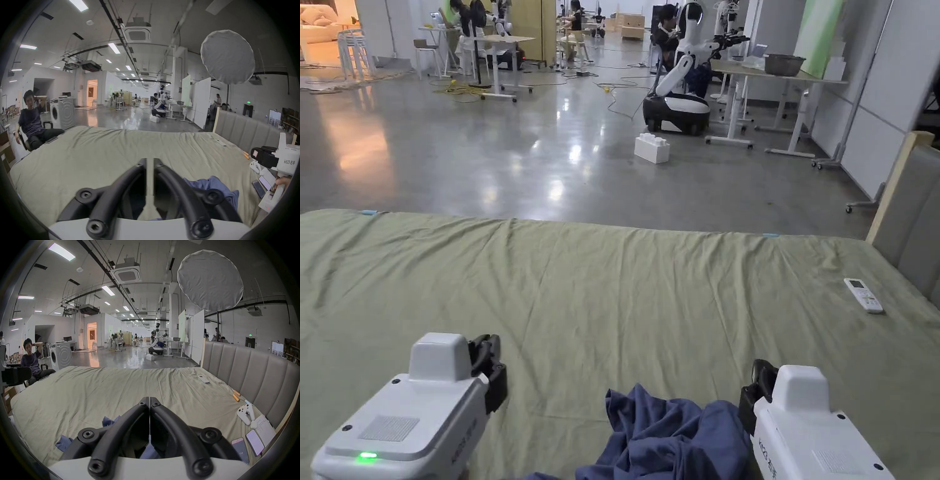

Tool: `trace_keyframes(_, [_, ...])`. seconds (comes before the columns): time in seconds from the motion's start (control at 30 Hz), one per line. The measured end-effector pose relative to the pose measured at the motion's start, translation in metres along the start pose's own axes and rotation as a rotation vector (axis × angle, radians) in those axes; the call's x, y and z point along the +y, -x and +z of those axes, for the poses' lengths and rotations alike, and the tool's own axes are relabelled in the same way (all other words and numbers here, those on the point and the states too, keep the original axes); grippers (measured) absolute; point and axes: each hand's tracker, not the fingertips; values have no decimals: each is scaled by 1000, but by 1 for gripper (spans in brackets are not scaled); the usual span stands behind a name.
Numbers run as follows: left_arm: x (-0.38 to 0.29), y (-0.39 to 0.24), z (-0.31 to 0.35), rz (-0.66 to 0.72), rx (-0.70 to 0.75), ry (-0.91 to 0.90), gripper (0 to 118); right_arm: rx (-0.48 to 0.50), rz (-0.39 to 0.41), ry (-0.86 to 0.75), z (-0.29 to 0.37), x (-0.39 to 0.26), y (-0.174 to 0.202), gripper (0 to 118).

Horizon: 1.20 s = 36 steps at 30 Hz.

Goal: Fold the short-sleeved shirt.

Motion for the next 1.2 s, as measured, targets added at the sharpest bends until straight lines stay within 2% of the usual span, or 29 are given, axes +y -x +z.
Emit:
trace_keyframes(0.13, [3,7,4,-12,28,-7,1,-7,12,-38,0,3,7,1])
trace_keyframes(0.27, [-4,12,0,1,34,78,1,3,14,-33,0,2,2,1])
trace_keyframes(0.3, [-10,13,-2,11,28,114,1,63,-11,-25,-5,3,9,1])
trace_keyframes(0.4, [-37,25,-21,33,-5,306,1,61,-6,-15,-5,-2,3,1])
trace_keyframes(0.43, [-46,27,-27,52,-27,375,1,83,18,-64,-1,4,5,1])
trace_keyframes(0.5, [-67,27,-31,107,-61,466,1,77,17,-42,4,3,1,1])
trace_keyframes(0.63, [-97,23,-43,88,-69,648,3,51,-2,-6,3,-13,-9,1])
trace_keyframes(0.7, [-110,22,-51,97,-77,743,23,51,3,43,-2,-20,-11,1])
trace_keyframes(0.77, [-119,21,-57,110,-53,809,53,40,1,51,-5,-24,-17,1])
trace_keyframes(0.8, [-123,20,-60,118,-42,826,64,36,2,56,-6,-26,-21,1])
trace_keyframes(0.83, [-126,19,-63,120,-28,829,69,28,12,55,-3,-27,-17,1])
trace_keyframes(1.0, [-141,12,-81,112,8,887,74,12,8,74,-3,-31,-22,1])
trace_keyframes(1.1, [-139,1,-79,22,20,885,73,7,13,79,-3,-34,-25,1])
trace_keyframes(1.17, [-136,-7,-75,-27,34,870,70,4,15,85,-4,-36,-26,1])
trace_keyframes(1.2, [-134,-13,-71,-49,51,843,62,4,15,89,-5,-37,-27,1])
